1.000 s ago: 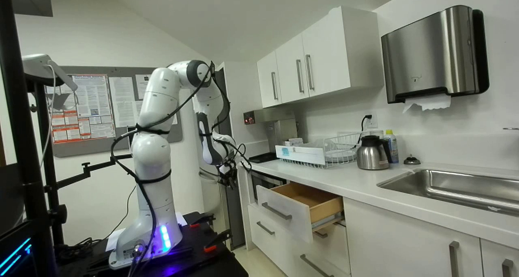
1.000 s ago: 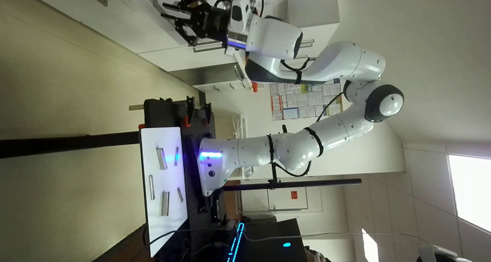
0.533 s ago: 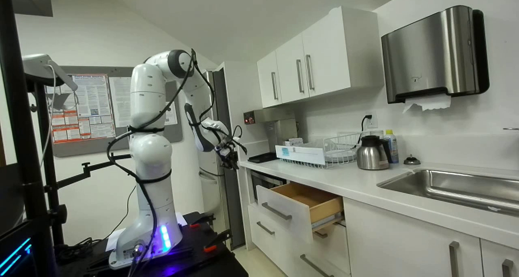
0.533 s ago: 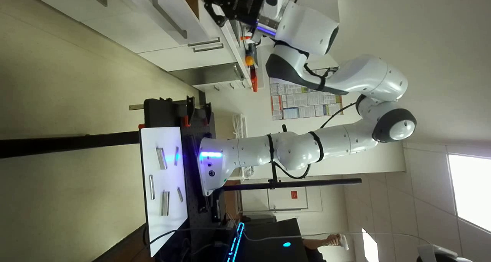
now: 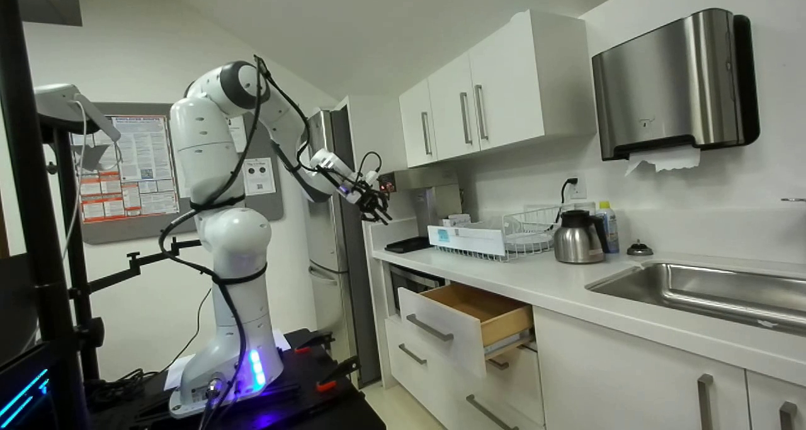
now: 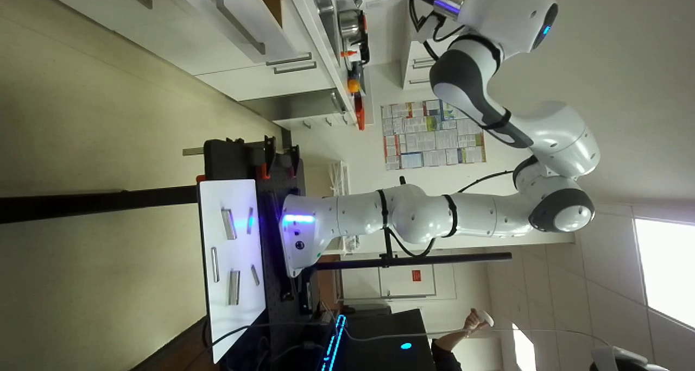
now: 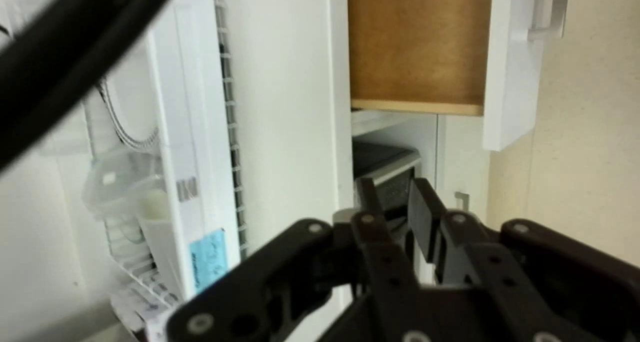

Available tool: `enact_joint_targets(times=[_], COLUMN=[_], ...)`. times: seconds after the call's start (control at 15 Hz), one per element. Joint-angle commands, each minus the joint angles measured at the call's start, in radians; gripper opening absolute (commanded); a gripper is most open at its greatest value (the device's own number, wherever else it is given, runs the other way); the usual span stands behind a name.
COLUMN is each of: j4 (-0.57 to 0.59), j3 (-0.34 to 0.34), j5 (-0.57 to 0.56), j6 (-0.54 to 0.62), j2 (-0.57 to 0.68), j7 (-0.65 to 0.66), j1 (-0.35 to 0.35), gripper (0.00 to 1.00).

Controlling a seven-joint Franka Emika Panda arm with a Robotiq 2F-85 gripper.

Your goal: Open the top drawer at the center

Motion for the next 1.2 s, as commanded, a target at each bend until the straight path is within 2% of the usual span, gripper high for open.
enact_joint_targets(times=[0.0, 0.33, 0.53, 0.6, 0.67, 0.93, 1.13], j4=[0.098, 0.316, 0.451, 0.472, 0.481, 0.475, 0.456], j3=[-0.042, -0.087, -0.116, -0.116, -0.116, -0.084, -0.075], j5=[0.158, 0.316, 0.380, 0.395, 0.398, 0.352, 0.370], j6=[-0.233, -0.624, -0.784, -0.807, -0.811, -0.816, -0.792], j2=[-0.091, -0.099, -0.066, -0.054, -0.047, -0.006, 0.027], j7=[-0.078, -0.116, -0.060, -0.017, -0.005, 0.054, 0.101], j1=[0.021, -0.010, -0.035, -0.039, -0.040, -0.025, -0.014], gripper=[0.06, 0.06, 0.06, 0.49, 0.50, 0.79, 0.99])
